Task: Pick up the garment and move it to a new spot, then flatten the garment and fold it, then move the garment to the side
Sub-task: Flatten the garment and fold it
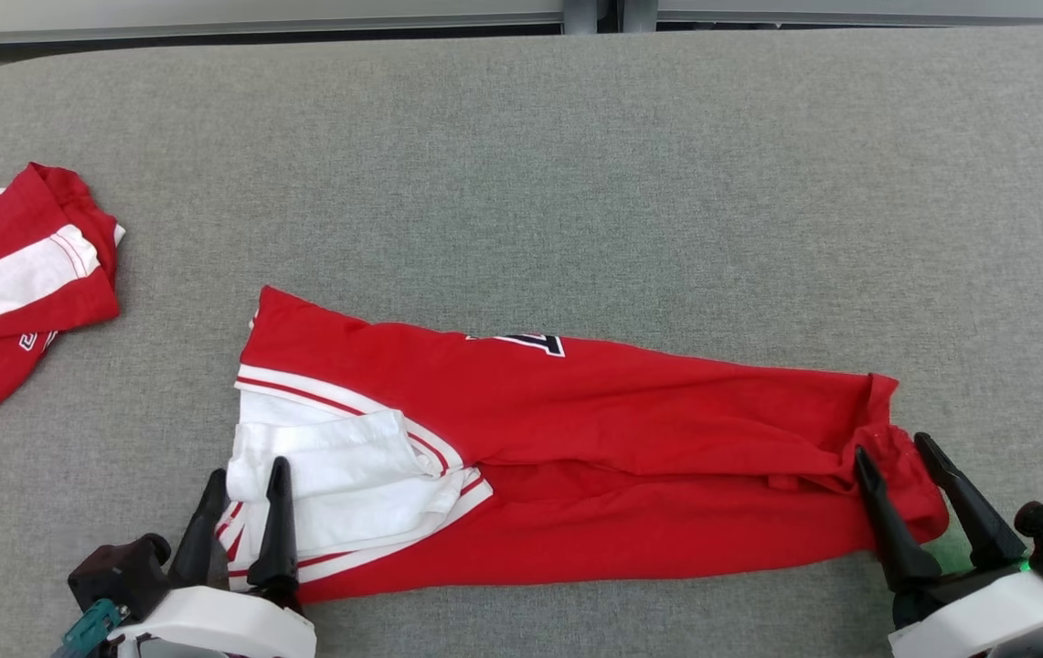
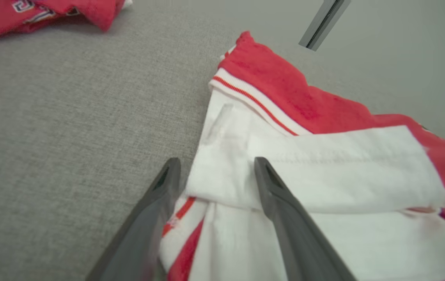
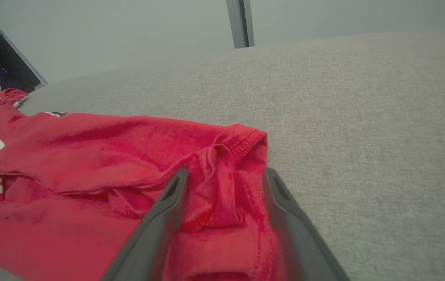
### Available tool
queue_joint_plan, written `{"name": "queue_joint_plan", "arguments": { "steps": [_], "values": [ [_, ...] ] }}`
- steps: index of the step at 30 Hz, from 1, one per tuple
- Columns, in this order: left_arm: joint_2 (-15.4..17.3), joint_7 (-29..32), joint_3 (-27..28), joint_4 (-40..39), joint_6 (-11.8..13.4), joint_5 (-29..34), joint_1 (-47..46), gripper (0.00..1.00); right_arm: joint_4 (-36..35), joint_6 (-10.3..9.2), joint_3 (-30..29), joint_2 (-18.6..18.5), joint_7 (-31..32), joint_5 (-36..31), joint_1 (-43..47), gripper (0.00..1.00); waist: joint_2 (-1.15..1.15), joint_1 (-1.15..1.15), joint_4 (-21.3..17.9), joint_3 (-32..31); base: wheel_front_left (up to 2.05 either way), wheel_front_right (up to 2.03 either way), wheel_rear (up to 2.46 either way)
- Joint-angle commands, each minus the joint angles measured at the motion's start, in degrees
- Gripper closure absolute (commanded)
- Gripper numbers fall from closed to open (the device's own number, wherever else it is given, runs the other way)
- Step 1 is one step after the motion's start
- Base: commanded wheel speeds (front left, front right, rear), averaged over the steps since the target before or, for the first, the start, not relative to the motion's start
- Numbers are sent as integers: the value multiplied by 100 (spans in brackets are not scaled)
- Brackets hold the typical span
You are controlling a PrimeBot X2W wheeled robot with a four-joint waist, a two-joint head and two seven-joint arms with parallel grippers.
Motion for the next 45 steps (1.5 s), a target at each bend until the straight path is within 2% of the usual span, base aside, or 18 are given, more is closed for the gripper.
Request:
{"name": "queue_joint_plan", "arguments": {
  "steps": [1, 8, 16, 26, 45],
  "values": [
    [48, -135, 15, -13, 39, 79, -42, 0, -46, -8, -97, 73, -70, -86, 68, 0, 0, 0, -6, -26, 0, 0, 0],
    [107, -578, 148, -412, 167, 478, -147, 0, -551, -6, -416, 430, -324, -636, 117, 0, 0, 0, -80, -264, 0, 0, 0],
    [74, -629, 385, -1065, 224, 765, -25, 0, -1005, -5, -678, 669, -57, -1074, 29, 0, 0, 0, -151, -736, 0, 0, 0],
    [279, -458, 197, -1154, 315, 1209, 315, 0, -881, -5, -773, 901, 84, -1326, 350, 0, 0, 0, -281, -1298, 0, 0, 0],
    [332, -197, 85, -1149, 391, 1158, 361, 0, -775, -5, -827, 976, 132, -1297, 384, 0, 0, 0, -283, -1283, 0, 0, 0]
  ]
}}
